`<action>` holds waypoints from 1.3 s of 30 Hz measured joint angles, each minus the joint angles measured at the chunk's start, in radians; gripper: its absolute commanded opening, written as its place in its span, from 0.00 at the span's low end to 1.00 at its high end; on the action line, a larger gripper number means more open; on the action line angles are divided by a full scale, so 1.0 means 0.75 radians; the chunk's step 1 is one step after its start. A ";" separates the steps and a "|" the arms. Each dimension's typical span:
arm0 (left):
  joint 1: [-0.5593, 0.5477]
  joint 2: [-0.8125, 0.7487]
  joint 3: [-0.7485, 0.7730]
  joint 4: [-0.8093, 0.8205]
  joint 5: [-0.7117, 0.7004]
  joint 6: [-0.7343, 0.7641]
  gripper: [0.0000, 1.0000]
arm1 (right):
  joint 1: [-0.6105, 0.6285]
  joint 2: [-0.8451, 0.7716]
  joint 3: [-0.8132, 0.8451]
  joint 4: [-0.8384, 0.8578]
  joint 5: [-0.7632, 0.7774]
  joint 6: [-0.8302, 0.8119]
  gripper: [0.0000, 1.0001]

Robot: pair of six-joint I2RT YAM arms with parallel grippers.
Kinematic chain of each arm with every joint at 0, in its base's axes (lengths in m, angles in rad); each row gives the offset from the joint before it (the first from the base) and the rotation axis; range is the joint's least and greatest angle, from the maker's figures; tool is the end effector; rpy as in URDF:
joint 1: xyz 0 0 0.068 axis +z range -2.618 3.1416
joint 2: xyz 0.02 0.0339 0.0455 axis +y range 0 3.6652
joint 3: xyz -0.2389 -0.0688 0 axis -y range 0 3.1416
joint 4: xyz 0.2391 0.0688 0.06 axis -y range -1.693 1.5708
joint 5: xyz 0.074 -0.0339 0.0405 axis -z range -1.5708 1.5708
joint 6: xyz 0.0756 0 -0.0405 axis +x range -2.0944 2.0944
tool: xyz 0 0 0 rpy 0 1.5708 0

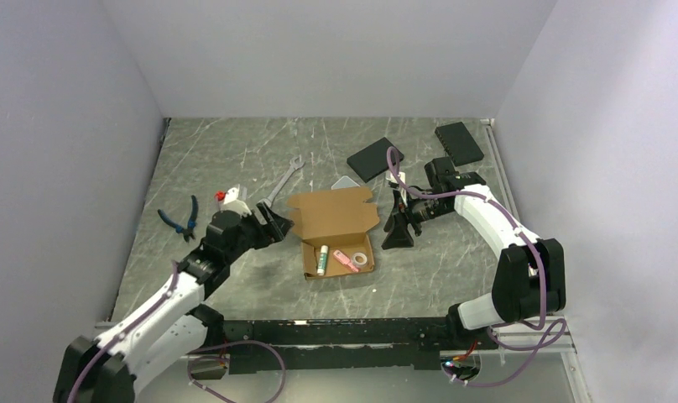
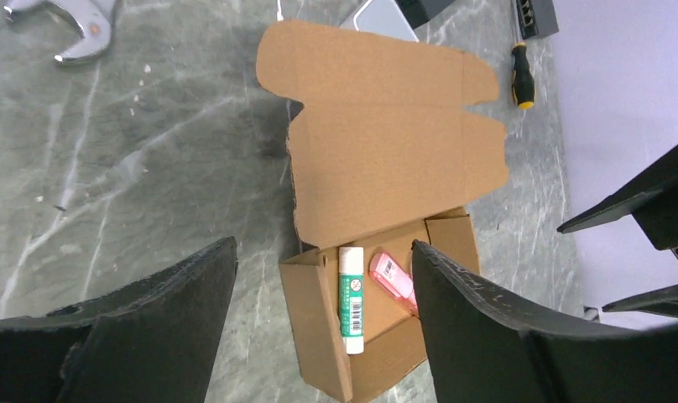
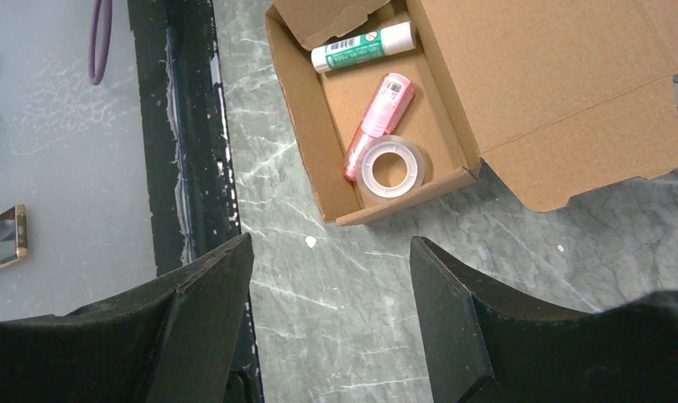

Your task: Fold the paper box

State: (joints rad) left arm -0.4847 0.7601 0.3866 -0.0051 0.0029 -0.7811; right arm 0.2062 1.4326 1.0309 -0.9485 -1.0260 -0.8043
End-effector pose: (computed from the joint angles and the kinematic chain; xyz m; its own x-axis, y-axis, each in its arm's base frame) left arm 0.2037 -0.1075 0.1914 -0.5620 -0.4998 -0.6591 0.1023 0.7487 -0.6550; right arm 0.2367 0.1156 0.2014 -0.4541 -0.4764 -0.7529 -0.8886 0.1814 0.4212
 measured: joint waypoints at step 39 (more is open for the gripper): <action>0.187 0.089 0.079 -0.049 0.111 0.114 0.00 | -0.005 0.007 0.000 -0.003 -0.001 -0.022 0.72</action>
State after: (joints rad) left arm -0.3447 0.8268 0.4458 -0.0418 0.0864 -0.6956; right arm 0.2024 1.4380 1.0309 -0.9504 -1.0267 -0.8207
